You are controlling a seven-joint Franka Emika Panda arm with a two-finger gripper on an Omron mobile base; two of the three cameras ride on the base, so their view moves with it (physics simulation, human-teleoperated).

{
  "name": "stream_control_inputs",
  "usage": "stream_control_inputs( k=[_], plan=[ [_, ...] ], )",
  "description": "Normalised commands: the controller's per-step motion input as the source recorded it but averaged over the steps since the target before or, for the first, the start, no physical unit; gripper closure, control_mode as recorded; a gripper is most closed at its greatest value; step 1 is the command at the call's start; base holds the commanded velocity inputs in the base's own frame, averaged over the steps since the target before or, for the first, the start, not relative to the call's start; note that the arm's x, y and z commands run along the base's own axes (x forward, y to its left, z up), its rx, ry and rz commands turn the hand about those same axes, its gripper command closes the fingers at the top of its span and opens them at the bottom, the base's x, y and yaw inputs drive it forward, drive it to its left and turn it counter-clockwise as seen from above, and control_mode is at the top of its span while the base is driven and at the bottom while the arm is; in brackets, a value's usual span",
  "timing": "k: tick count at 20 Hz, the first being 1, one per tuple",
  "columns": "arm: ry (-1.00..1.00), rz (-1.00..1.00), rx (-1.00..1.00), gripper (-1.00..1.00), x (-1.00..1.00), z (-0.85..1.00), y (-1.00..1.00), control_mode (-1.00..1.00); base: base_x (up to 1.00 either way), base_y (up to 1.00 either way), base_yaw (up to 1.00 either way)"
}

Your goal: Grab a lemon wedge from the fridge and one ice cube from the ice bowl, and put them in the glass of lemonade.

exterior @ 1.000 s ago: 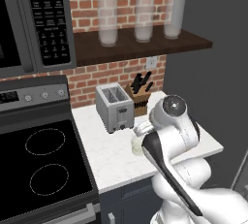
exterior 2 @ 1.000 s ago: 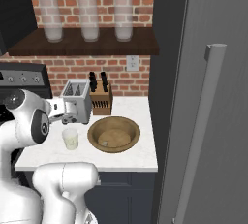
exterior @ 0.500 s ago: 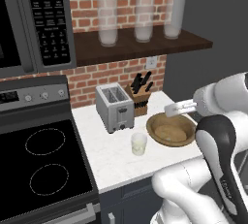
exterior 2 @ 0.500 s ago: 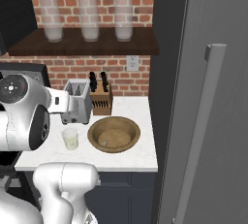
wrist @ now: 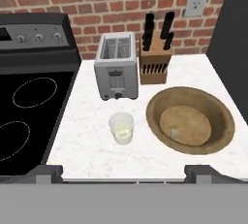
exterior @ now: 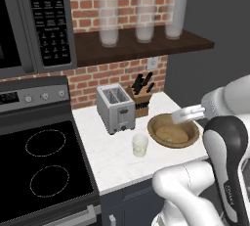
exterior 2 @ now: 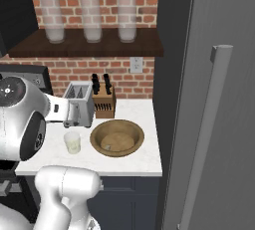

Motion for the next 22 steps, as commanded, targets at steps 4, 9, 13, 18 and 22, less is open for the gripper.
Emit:
stream_control_inputs(
  k=[4, 9, 13, 18, 22],
  plan=[
    [0.0, -0.04, -0.05, -1.0, -0.07, -0.28, 0.0, 1.0, -0.04, 0.0, -0.02],
    [0.0, 0.0, 0.0, -1.0, 0.0, 0.0, 0.0, 1.0, -0.62, -0.06, -0.05],
    [0.0, 0.0, 0.0, -1.0, 0.0, 0.0, 0.0, 1.0, -1.0, -0.03, -0.07],
    [0.0, 0.0, 0.0, -1.0, 0.0, 0.0, 0.0, 1.0, -0.96, -0.41, -0.02],
    [0.0, 0.0, 0.0, -1.0, 0.0, 0.0, 0.0, 1.0, -0.5, -0.88, 0.0]
  ],
)
